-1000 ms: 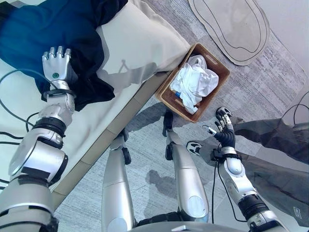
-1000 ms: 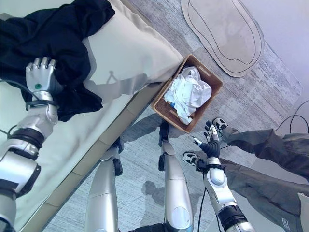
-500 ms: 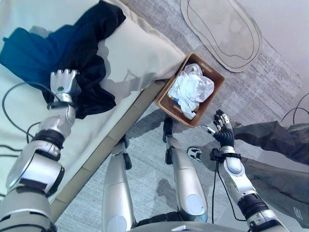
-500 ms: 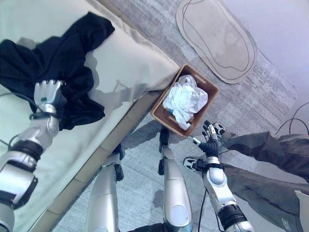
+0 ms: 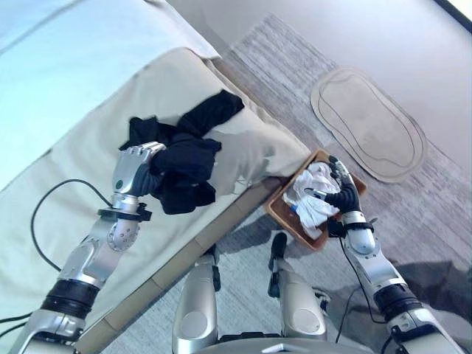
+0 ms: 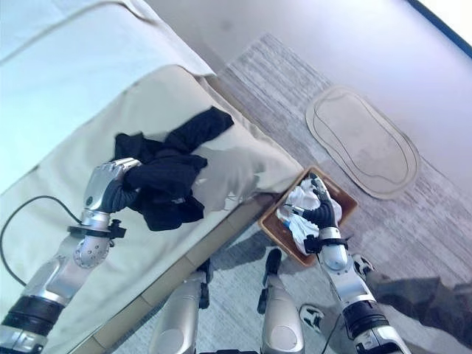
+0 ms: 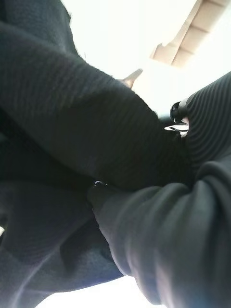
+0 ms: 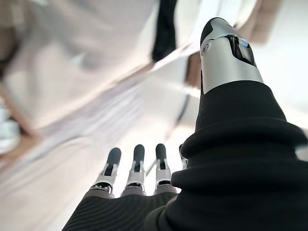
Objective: Pick up clothes into the bucket
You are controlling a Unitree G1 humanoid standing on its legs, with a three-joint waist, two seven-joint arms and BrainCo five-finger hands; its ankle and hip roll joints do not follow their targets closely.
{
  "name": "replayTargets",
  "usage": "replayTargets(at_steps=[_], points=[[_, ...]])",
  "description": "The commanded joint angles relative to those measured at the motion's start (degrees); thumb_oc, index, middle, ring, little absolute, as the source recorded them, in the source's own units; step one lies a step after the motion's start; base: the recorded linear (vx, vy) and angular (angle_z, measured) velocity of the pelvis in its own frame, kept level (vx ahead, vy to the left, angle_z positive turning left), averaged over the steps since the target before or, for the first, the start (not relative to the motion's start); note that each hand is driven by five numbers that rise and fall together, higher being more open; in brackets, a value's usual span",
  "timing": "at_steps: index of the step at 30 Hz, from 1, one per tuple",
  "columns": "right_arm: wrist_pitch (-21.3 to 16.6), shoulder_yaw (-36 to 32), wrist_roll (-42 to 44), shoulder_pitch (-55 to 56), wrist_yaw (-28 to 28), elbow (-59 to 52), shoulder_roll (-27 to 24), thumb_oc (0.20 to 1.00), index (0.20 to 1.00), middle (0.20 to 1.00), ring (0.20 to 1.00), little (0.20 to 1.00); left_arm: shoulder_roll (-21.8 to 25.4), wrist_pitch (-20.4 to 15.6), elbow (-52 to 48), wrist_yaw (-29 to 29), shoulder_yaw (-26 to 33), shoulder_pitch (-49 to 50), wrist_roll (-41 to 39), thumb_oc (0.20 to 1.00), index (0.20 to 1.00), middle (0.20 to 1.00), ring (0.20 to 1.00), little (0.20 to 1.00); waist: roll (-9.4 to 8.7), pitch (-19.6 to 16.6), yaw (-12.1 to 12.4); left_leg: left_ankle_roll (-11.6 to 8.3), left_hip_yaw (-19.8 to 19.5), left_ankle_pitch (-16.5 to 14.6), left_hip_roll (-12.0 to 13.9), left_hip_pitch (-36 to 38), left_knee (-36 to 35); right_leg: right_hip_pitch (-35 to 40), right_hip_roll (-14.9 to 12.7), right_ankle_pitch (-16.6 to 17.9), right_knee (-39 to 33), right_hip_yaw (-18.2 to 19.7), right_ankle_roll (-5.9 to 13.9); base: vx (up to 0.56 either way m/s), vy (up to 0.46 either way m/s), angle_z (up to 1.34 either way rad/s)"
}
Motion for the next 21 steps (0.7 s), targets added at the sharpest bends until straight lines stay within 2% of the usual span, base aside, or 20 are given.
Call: replayTargets(at_steps=[1,3,10,16,21], points=[[-0.9,6.0,-6.1,-2.7,2.2,-1.4,-1.5,1.0,1.0,1.0,1.0,1.0,-1.1,-7.1,-9.7,-4.0,-1.6,-2.0,-9.3,0.2,0.2,0.2,0.2,0.2,-1.01,-6.5,0.1,-0.57,-1.8,-0.2,1.4,-0.3,0.4,0.8,-3.4,-0.2,1.1,1.4,2.95,0.03,-0.058,0.14],[-0.9,8.6,-7.0,-4.7,3.9,-3.0,-1.8,1.0,1.0,1.0,1.0,1.0,-1.4,-8.1,-13.1,-6.5,-2.9,-3.1,-13.9,0.2,0.2,0.2,0.2,0.2,-0.83,-7.4,0.3,-0.69,-2.0,0.0,1.5,1.1,-0.5,1.8,-3.2,-0.4,0.8,0.9,2.91,0.05,-0.065,0.08],[-0.6,13.9,-5.7,-7.4,9.3,-6.7,0.2,1.0,1.0,1.0,1.0,1.0,-1.9,-8.2,-18.9,-12.3,-6.3,-8.0,-23.6,0.2,0.2,0.2,0.2,0.2,-0.03,-11.1,0.7,-0.66,-1.8,-0.1,1.7,5.7,-2.6,5.5,-2.4,-1.5,0.2,0.7,2.82,0.08,-0.04,0.02],[-0.3,17.7,-3.3,-8.3,13.5,-9.3,2.5,1.0,1.0,1.0,1.0,1.0,-3.7,-7.8,-20.9,-14.2,-9.1,-11.2,-26.1,0.2,0.2,0.2,0.2,0.2,0.39,-13.3,0.9,-0.72,-1.5,-0.4,1.8,8.4,-3.7,8.1,-2.1,-2.2,-0.3,0.6,2.75,0.08,-0.023,0.0],[0.9,20.7,4.0,-8.3,16.9,-9.6,8.0,1.0,1.0,1.0,1.0,1.0,-7.3,-6.9,-22.7,-16.4,-12.1,-12.2,-30.2,0.2,0.2,0.2,0.2,0.2,0.75,-14.9,0.9,-0.86,-1.2,-0.5,2.1,10.6,-4.9,10.0,-2.0,-2.5,-1.4,0.1,2.67,0.05,-0.015,0.0]])
